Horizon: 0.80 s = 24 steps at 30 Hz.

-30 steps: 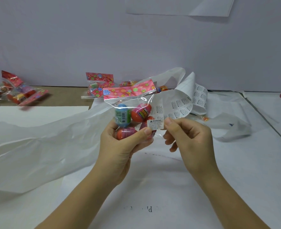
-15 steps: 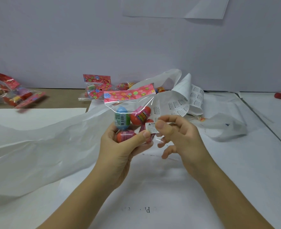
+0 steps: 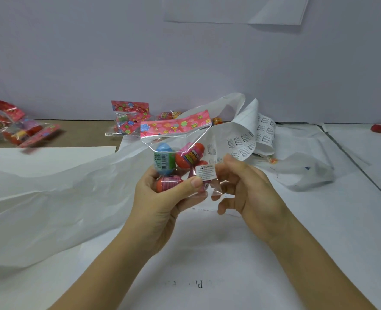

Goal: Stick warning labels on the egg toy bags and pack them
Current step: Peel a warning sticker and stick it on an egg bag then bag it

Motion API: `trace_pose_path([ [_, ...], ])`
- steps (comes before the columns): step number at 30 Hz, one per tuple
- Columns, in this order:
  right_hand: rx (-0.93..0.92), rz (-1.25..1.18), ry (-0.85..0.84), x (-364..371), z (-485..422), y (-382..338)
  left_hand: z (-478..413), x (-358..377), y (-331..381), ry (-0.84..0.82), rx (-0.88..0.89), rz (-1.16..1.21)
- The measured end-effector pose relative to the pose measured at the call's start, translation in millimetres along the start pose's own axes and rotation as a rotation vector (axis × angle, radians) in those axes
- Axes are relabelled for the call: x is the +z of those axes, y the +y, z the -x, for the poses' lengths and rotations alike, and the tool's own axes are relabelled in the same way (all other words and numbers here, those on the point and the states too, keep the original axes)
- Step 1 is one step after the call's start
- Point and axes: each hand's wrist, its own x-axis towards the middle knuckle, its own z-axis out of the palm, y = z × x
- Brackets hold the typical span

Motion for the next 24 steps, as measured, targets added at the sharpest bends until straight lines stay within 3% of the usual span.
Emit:
trace_pose_path([
  [11, -0.143, 0.219, 0.112, 8, 2, 10, 5, 1, -6, -0.095, 0.070, -0.188],
  [17, -0.202, 0.111, 0.026, 1, 0, 2, 1, -3, 0, -0.093, -0.009, -0.014],
  [24, -0.224, 0.114, 0.056, 2, 2, 2, 0, -5, 2, -0.101, -0.053, 0.024],
])
